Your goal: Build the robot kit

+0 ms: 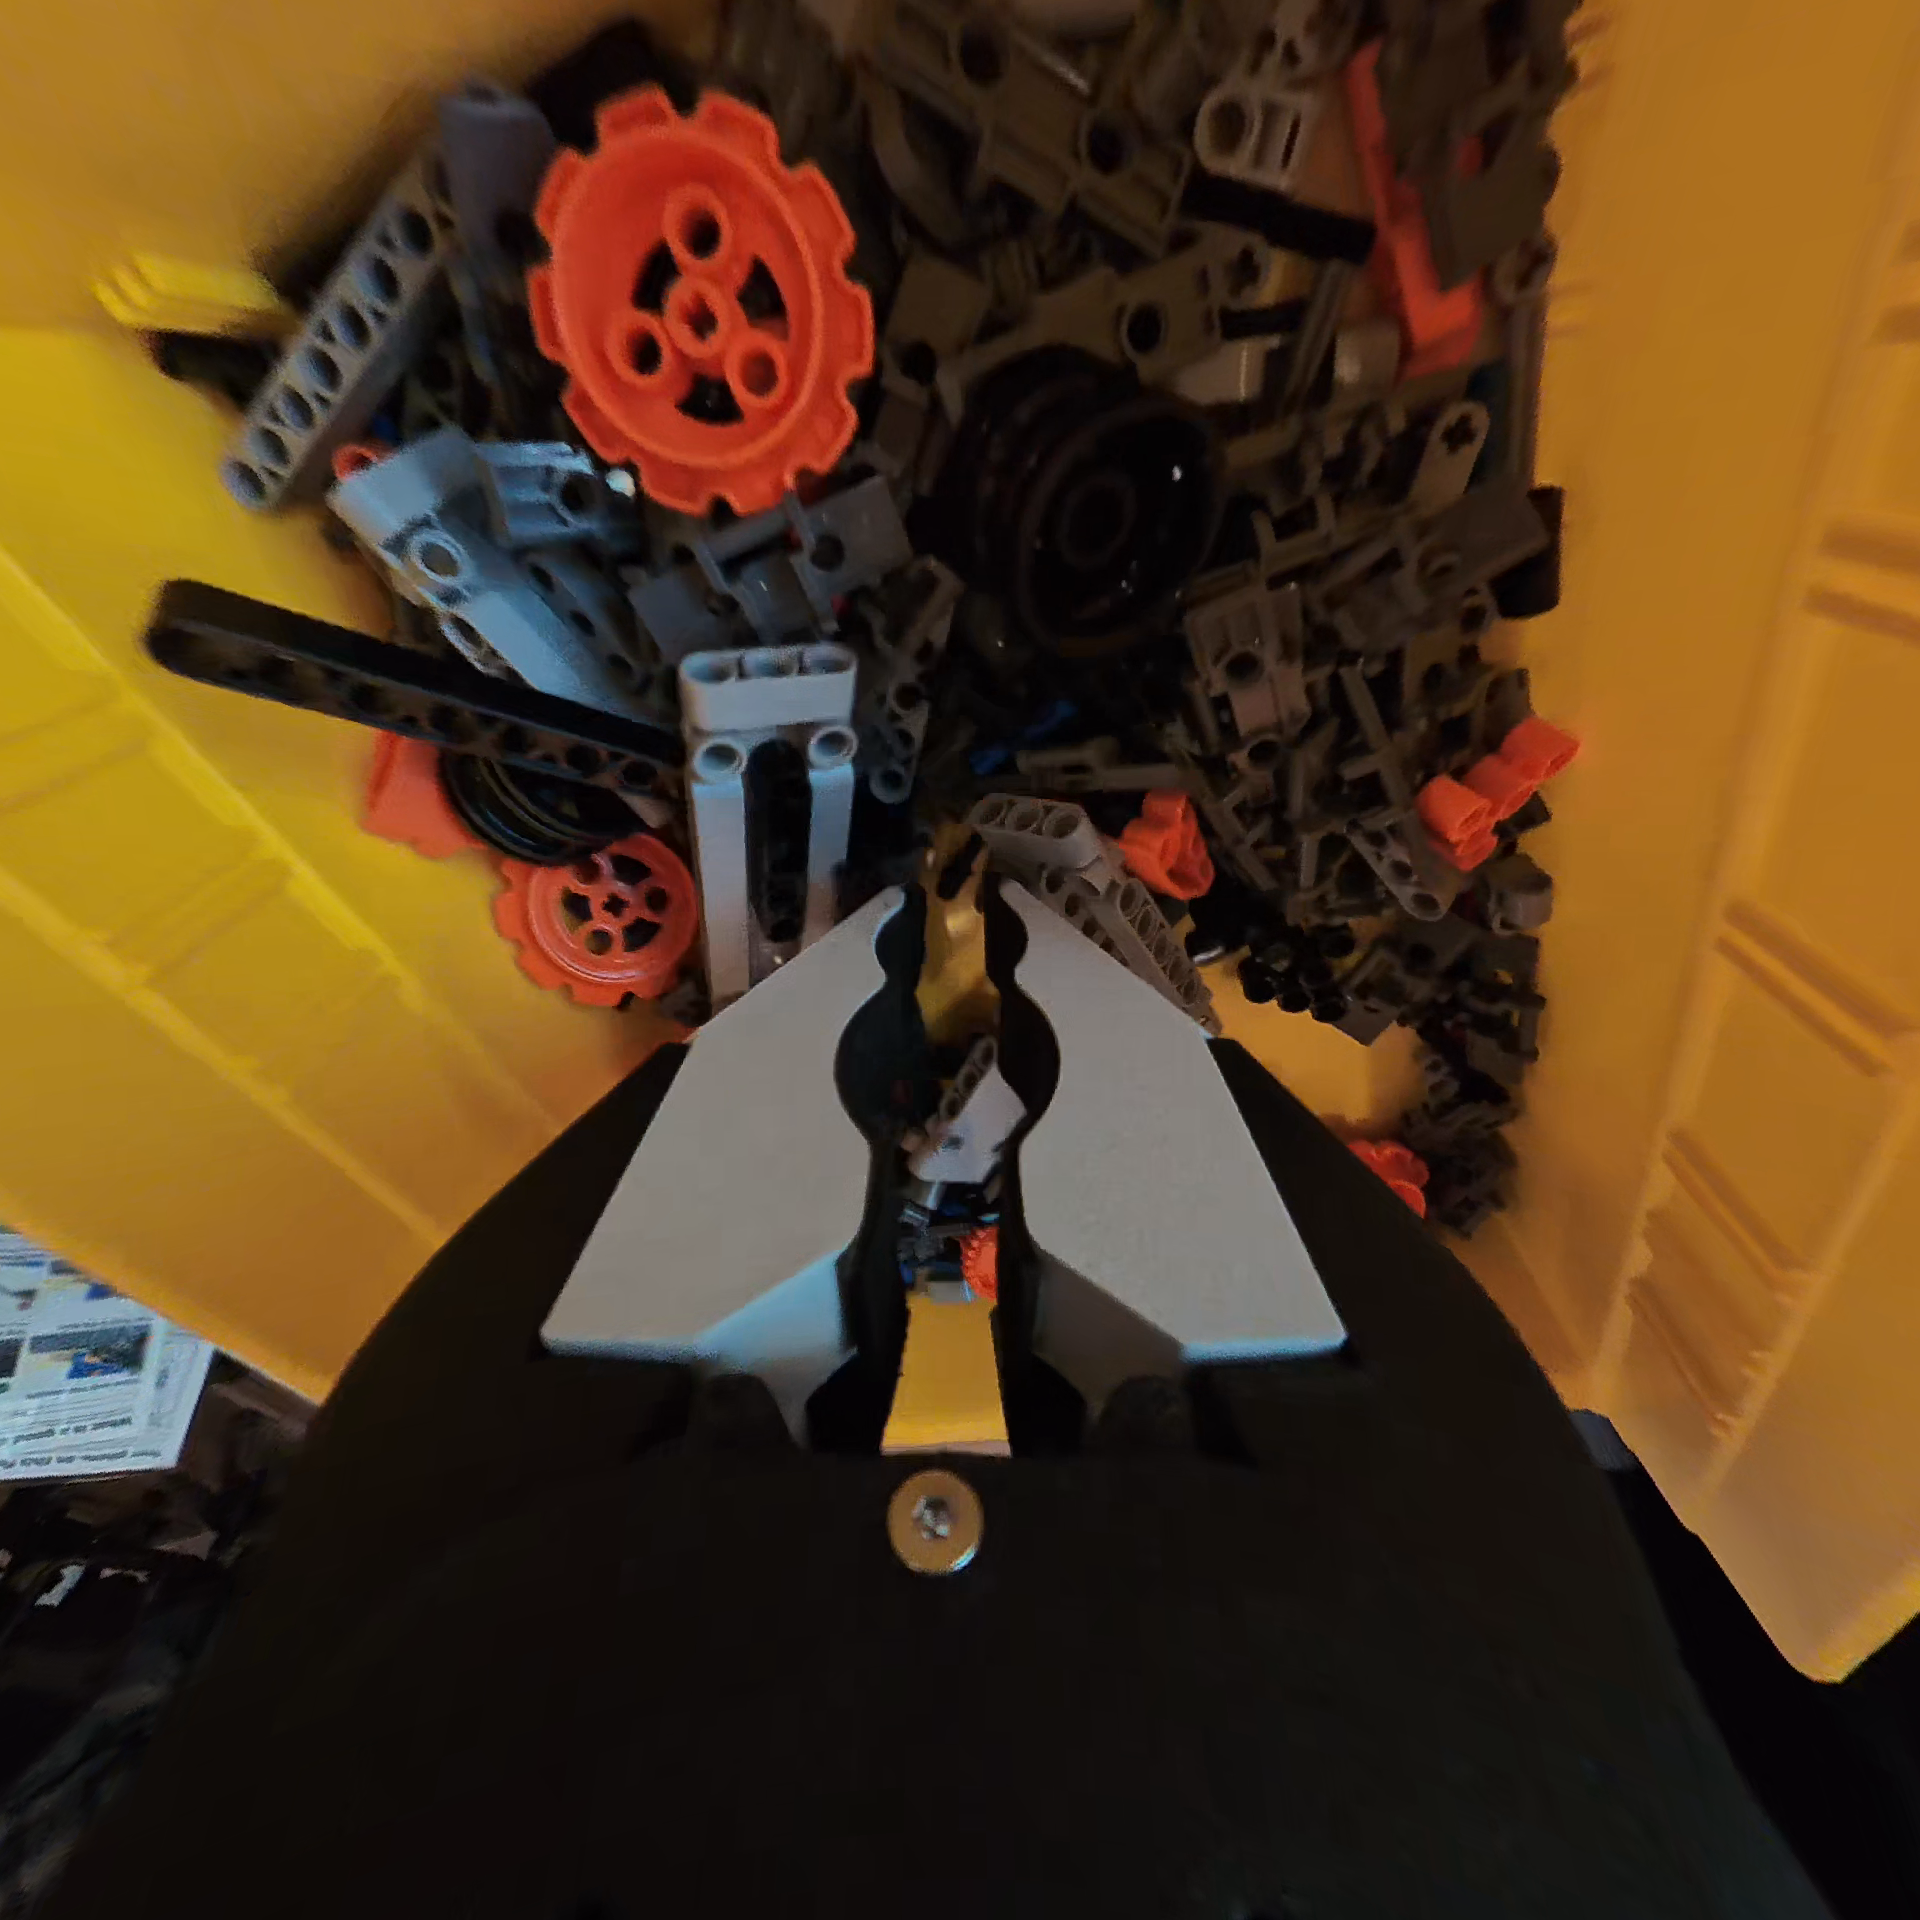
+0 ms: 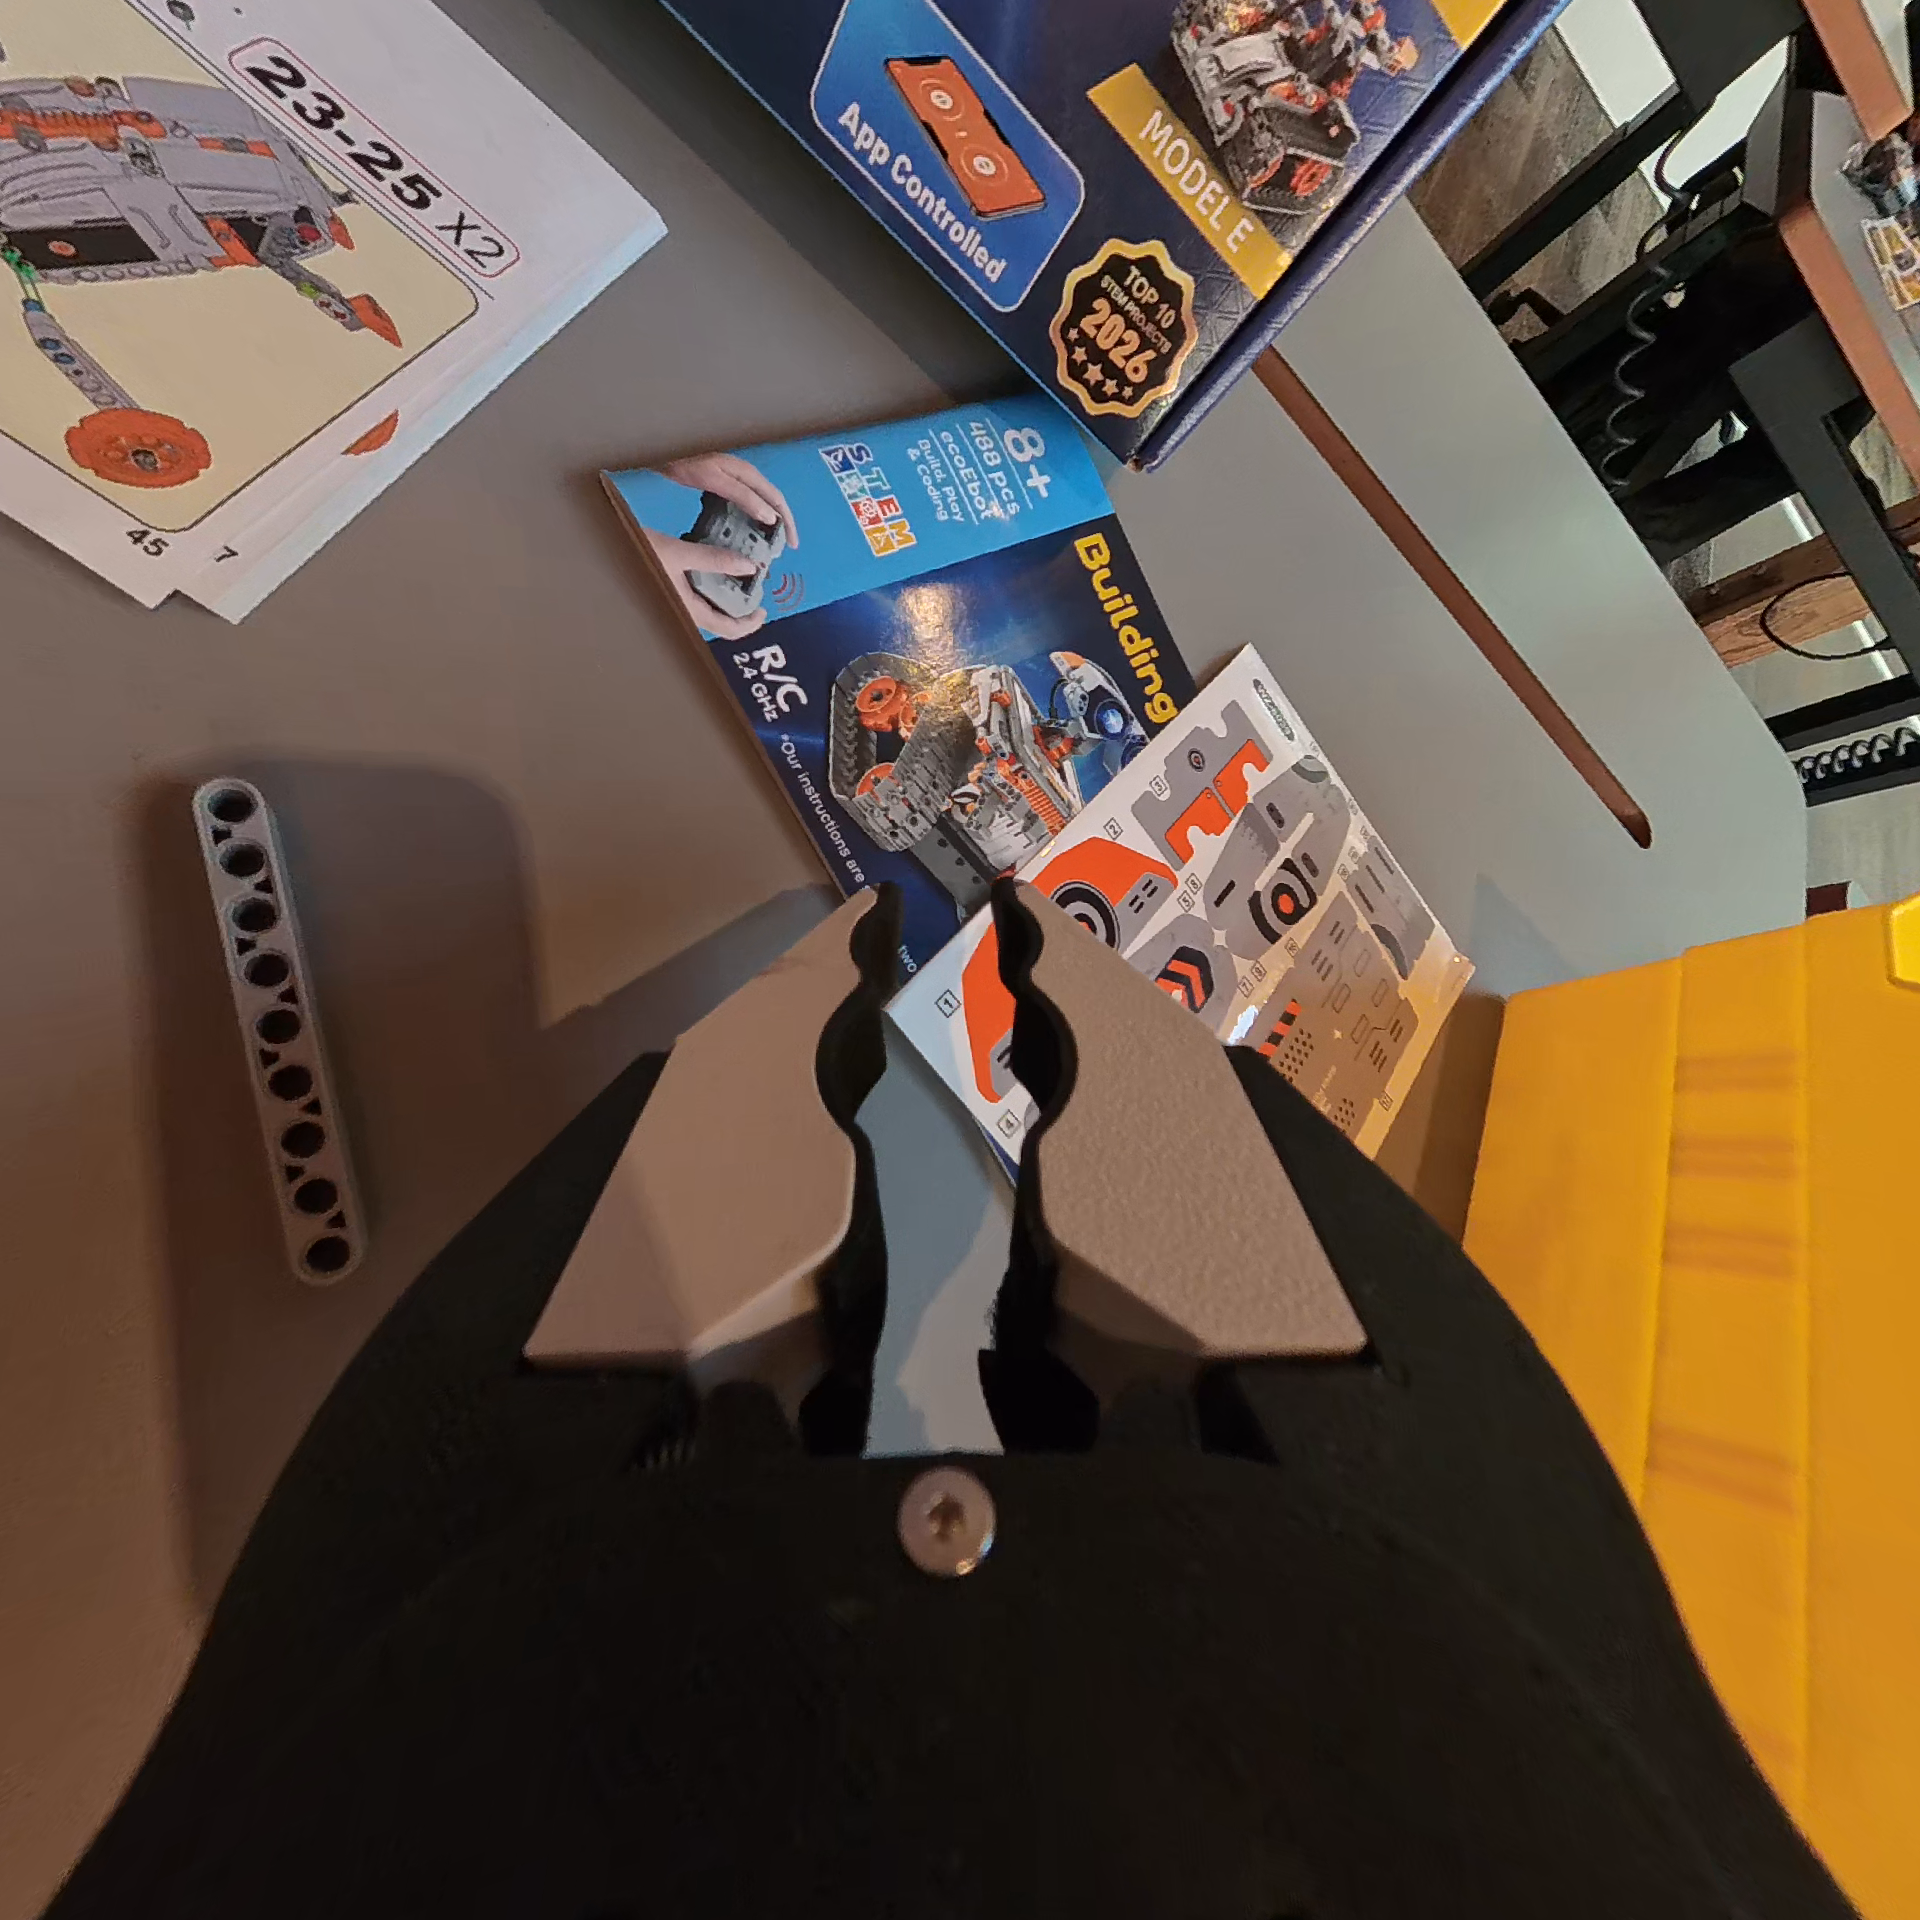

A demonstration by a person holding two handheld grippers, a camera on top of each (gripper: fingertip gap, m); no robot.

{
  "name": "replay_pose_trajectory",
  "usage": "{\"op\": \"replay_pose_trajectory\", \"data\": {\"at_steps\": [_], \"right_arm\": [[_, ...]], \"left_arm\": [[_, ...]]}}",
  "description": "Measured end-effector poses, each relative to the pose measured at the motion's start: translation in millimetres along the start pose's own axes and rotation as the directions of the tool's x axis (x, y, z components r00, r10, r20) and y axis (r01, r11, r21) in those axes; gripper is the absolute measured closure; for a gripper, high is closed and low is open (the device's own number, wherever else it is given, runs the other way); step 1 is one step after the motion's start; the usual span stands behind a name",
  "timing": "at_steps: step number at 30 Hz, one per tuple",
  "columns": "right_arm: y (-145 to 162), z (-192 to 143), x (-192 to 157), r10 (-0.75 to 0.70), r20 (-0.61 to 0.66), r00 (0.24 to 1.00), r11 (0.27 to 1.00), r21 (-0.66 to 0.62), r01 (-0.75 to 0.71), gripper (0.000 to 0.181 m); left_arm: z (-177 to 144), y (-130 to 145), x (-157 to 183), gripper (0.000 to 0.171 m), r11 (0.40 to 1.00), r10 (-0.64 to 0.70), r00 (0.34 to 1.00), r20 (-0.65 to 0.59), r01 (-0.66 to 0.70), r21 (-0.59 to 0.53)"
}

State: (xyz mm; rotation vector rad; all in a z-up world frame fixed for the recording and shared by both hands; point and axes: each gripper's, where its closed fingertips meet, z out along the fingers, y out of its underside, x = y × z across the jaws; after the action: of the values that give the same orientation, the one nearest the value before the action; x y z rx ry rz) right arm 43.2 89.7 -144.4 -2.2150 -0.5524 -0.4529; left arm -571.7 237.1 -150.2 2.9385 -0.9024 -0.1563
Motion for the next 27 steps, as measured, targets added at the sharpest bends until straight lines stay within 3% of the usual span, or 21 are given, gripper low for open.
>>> {"op": "replay_pose_trajectory", "data": {"at_steps": [4,6,9,17,27], "right_arm": [[-1.4,-0.5,-1.5,-0.007,0.007,1.0,1.0,0.006,0.007,0.164],[-2.3,-0.7,-1.7,-0.005,0.008,1.0,1.0,0.01,0.005,0.164],[-2.0,0.1,-2.7,-0.008,0.013,1.0,1.0,0.009,0.008,0.164],[-0.8,1.9,-3.8,-0.016,0.015,1.0,1.0,0.005,0.016,0.164],[1.4,3.8,-3.6,-0.019,0.016,1.0,1.0,0.0,0.019,0.164]], "left_arm": [[-10.5,-19.4,-5.2,0.148,0.993,-0.017,0.999,0.033,0.014,0.113],[-13.9,-15.2,-3.3,0.139,0.994,-0.027,0.999,0.026,0.024,0.108],[-17.7,6.4,-3.8,0.117,0.997,-0.06,0.997,0.038,0.058,0.044],[-10.1,88.1,18.0,0.109,0.959,-0.161,0.986,-0.053,0.143,-0.244],[0.5,89.4,20.9,0.099,0.947,-0.151,0.986,-0.072,0.123,-0.297]]}}
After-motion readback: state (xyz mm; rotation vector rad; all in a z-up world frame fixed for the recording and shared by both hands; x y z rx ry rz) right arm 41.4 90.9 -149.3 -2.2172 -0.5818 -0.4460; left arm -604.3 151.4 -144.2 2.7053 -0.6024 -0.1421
